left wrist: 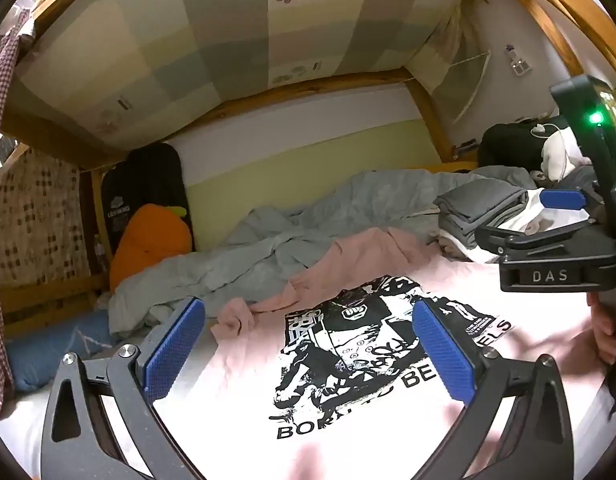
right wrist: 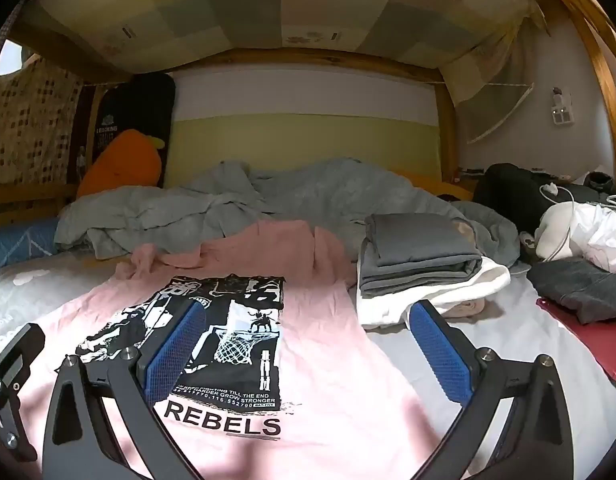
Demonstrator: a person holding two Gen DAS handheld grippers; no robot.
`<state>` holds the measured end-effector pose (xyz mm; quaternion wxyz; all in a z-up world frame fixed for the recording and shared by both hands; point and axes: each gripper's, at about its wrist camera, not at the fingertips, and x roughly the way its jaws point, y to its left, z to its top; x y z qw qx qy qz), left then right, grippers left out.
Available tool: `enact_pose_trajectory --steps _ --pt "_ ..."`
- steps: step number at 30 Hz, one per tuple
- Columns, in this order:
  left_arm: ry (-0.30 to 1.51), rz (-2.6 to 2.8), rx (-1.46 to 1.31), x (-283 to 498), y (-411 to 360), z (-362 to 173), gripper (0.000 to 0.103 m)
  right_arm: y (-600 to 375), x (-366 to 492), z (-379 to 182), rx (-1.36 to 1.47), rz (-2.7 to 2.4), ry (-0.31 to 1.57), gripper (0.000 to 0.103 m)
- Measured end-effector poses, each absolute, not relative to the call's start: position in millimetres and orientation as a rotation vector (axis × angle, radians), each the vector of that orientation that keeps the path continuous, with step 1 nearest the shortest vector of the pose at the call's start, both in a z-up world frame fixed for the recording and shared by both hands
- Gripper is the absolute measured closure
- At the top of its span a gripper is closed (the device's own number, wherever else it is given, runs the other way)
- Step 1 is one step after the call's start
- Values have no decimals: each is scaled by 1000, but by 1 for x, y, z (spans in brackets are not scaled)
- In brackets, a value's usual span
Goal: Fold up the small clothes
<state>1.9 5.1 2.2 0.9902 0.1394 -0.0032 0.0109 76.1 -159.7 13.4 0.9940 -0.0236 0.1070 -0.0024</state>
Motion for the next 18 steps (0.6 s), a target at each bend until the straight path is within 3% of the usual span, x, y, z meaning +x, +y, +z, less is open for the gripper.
enact_pose_trajectory --steps 18 --pt "63 68 254 15 10 1 0 -151 78 12 -95 0 221 0"
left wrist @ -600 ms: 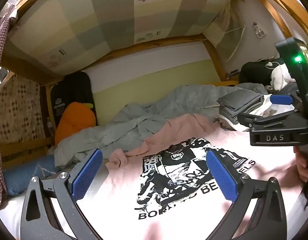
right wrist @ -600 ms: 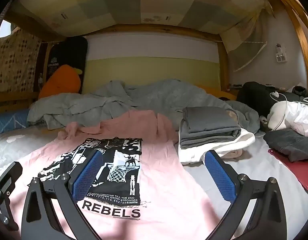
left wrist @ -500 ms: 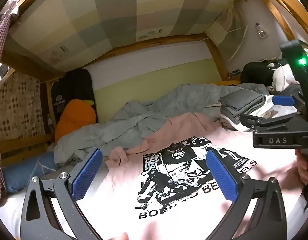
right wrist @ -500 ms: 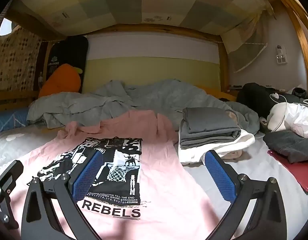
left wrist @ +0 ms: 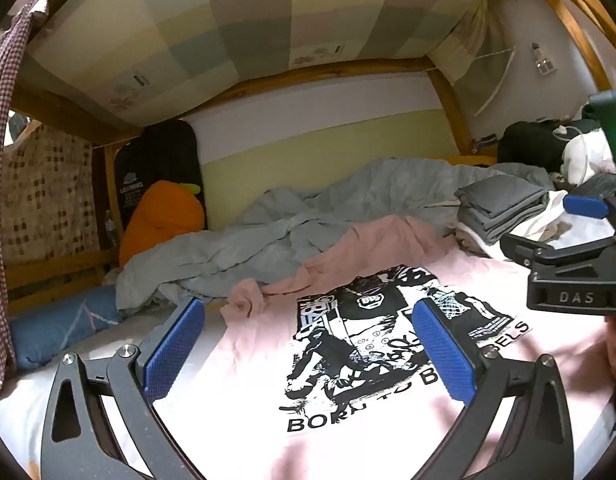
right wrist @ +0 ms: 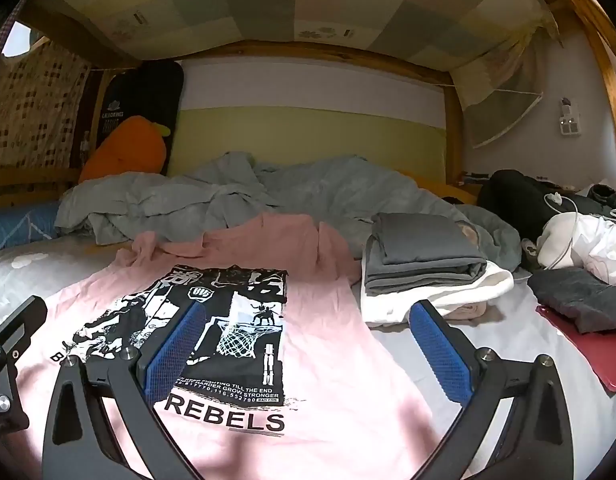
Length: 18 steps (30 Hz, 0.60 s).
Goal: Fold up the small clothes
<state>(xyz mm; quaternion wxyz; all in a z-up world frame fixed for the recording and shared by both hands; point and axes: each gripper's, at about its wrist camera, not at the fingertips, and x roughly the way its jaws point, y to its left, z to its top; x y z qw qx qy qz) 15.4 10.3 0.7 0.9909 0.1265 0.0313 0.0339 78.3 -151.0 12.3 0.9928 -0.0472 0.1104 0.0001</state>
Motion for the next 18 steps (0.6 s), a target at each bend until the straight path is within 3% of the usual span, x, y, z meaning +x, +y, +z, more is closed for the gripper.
enact_pose_trajectory --steps 18 --pt "67 62 209 15 20 4 0 -144 74 12 -133 1 203 0"
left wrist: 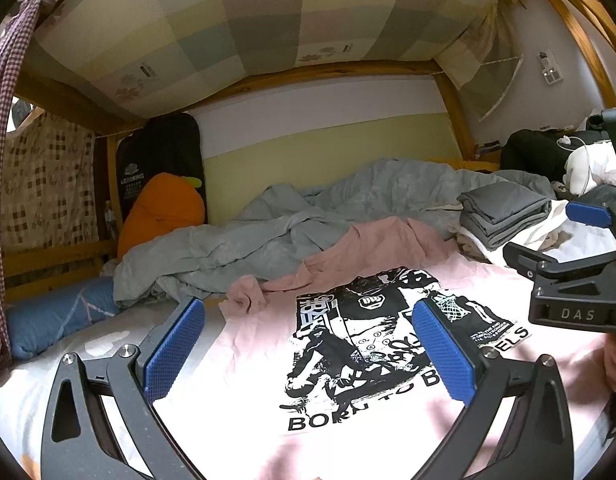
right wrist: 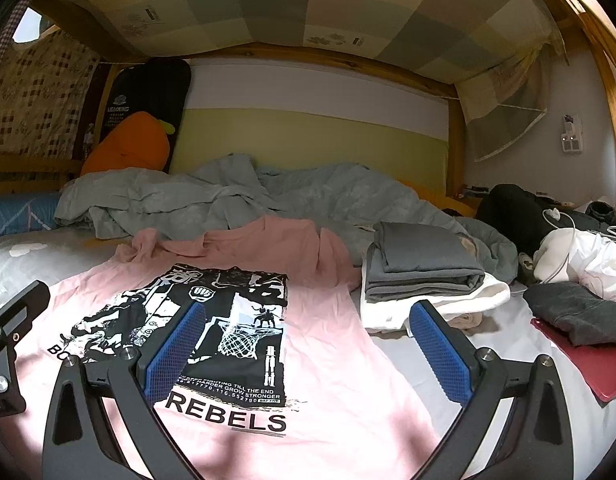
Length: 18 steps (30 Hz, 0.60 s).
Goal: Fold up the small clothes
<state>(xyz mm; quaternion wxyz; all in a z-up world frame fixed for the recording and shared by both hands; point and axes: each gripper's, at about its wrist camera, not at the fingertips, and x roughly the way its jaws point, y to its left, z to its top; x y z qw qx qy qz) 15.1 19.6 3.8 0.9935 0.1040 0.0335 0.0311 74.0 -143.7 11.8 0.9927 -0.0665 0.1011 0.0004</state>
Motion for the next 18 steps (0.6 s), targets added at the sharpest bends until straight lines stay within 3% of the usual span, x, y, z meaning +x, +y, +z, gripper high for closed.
enact_pose_trajectory --steps 18 --pt "52 67 176 11 26 3 0 -154 83 10 -84 -3 254 0"
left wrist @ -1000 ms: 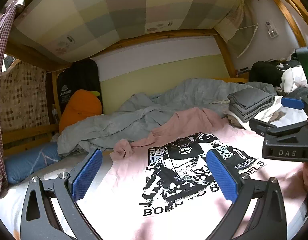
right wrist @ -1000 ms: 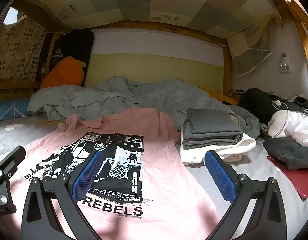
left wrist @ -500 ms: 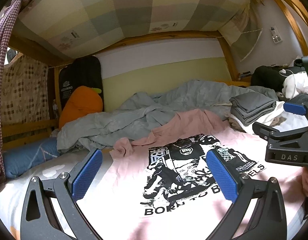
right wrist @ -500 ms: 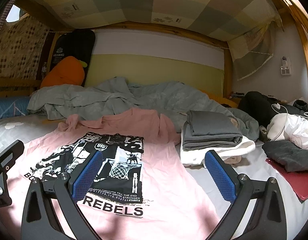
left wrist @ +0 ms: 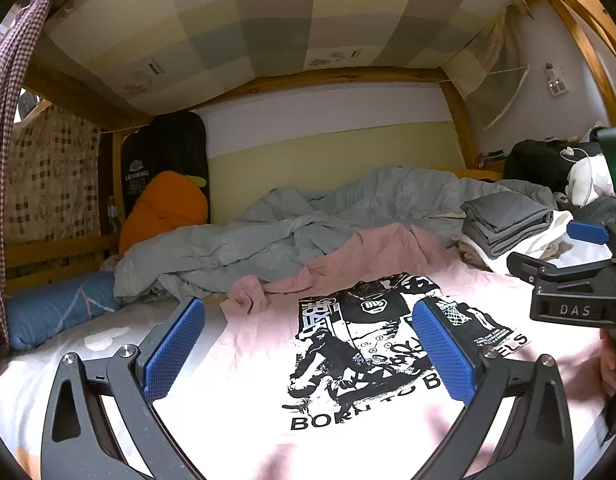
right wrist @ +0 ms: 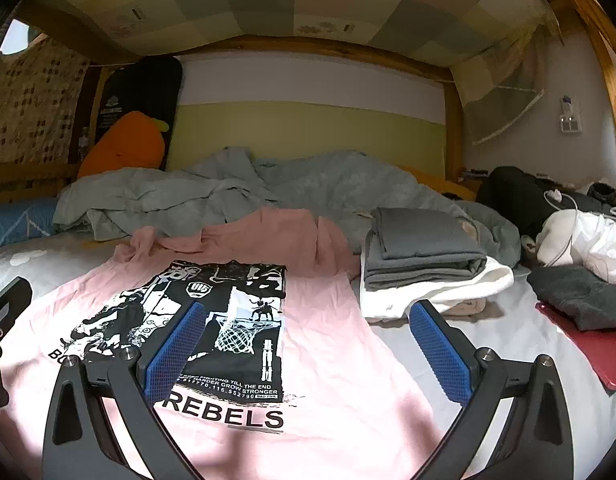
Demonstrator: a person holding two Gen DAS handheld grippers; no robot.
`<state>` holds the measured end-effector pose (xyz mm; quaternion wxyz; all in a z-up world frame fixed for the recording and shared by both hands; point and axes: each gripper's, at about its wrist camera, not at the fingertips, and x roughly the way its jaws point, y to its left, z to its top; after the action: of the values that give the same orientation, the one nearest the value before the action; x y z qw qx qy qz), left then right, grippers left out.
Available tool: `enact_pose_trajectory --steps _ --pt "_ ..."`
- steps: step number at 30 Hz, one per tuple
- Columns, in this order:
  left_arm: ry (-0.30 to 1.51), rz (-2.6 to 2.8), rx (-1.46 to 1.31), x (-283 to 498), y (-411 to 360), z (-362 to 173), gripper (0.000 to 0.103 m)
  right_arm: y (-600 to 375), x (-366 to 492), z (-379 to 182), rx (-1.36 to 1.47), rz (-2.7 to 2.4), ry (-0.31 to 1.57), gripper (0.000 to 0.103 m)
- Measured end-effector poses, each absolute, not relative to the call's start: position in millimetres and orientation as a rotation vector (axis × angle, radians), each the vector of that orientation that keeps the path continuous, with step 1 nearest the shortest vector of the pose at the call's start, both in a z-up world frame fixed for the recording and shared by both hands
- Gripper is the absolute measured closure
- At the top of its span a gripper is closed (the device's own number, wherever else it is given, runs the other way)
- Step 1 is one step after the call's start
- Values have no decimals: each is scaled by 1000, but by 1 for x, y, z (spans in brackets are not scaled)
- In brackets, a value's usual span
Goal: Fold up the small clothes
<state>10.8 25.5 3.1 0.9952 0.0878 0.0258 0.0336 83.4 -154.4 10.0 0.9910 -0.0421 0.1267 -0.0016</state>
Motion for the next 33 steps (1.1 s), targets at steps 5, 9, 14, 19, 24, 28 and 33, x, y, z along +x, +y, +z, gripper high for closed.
enact_pose_trajectory --steps 5,9,14,19,24,28,33 --pt "50 66 174 11 25 3 0 -158 86 9 -65 0 263 0" --pt "30 85 167 8 27 2 0 -156 85 8 -71 5 260 1" --pt "30 83 162 7 30 2 0 -153 79 8 -86 -100 240 1" --pt "28 59 142 3 35 3 0 -151 80 7 -94 -56 253 1" --pt "45 103 105 7 40 7 0 -146 82 4 -106 -4 287 1" --pt "59 145 81 9 45 8 0 -145 82 3 -106 -1 287 1" --pt "68 133 78 12 46 8 0 -144 82 2 -104 1 291 1"
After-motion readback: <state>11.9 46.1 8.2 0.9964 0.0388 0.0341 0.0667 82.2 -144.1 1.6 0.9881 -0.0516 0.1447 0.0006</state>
